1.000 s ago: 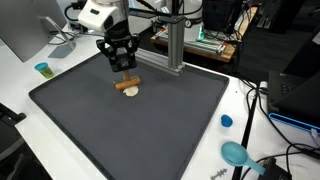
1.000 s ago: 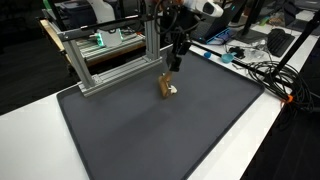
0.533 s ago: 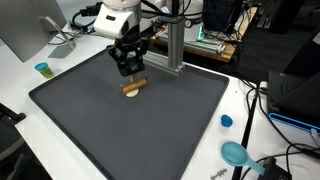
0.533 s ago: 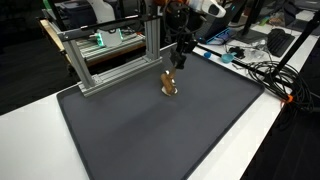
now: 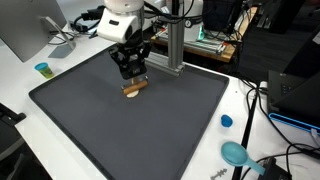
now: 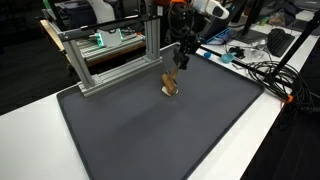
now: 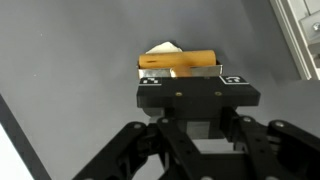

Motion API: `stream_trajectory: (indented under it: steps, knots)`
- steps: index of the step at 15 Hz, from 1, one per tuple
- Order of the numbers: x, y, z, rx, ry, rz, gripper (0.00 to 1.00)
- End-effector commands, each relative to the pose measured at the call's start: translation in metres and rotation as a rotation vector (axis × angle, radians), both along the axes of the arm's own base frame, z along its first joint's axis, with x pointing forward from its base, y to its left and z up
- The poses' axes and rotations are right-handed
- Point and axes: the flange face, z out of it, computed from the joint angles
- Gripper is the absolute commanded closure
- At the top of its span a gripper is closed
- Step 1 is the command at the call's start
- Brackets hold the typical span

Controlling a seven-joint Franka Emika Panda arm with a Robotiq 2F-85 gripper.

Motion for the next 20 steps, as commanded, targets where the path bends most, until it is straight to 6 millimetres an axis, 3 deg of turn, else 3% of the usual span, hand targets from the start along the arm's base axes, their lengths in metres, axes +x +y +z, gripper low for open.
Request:
stream_trajectory:
  steps: [1,11,14,17,20]
  knots:
    - [0.003,0.014,-0.014,0.055,0.015,0.014,0.79]
    - [0.004,0.026,-0.007,0.075,-0.005,0.028,0.79]
    - [0.003,0.016,0.017,0.051,-0.04,-0.003,0.79]
    - [-0.001,-0.005,0.055,0.045,-0.103,-0.026,0.79]
    - [0.004,-0.01,0.066,0.011,-0.117,-0.026,0.79]
